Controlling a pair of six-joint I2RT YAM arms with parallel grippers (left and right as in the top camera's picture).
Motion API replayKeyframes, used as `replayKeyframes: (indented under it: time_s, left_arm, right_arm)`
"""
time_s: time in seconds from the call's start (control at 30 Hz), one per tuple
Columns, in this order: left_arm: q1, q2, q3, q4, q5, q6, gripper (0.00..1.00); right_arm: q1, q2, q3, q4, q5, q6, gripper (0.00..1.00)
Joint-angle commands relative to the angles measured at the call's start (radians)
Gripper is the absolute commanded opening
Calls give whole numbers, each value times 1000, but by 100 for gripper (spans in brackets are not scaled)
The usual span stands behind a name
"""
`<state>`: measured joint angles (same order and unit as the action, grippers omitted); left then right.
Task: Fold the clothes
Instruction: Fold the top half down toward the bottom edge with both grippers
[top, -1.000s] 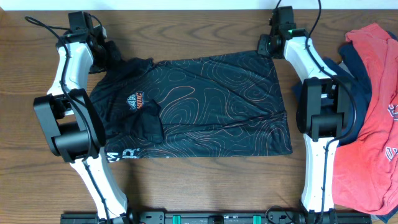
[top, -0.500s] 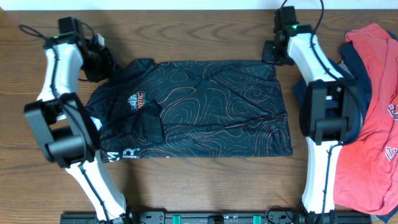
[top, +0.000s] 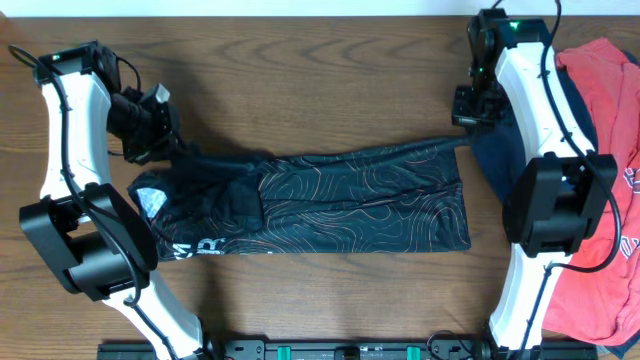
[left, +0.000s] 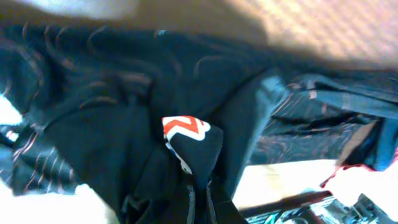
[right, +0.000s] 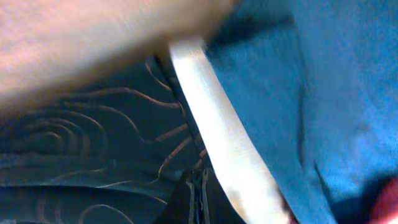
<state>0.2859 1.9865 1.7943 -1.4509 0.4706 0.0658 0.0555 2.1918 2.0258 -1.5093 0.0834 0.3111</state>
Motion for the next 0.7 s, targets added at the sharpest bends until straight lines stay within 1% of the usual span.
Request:
replayKeyframes:
  time_s: [0.0,0.07,0.27,0.47,0.57,0.67]
  left_arm:
    - [22,-17,-20,-19,-64,27,6]
    - [43,-38,-28,-23,-64,27,6]
    - [124,-129,-62,-12,-63,3,6]
    - [131,-158,-182,5,-62,-3,6]
    - [143,-158,-260,35,-64,-5,6]
    - [169,-158,-319,69,-66,-24,6]
  right_arm:
    - [-25,-8,3,-46,24,-10,1]
    - [-34,-18,3,-69,12,-14,1]
    - [-42,-31,0,-118,-81,-91,1]
    - [-31,-42,-33,-159,-110,-118,1]
    - [-34,-73,-93,-151,-110,-126,1]
    - [-44,-126,-198,-104,-126,-127,1]
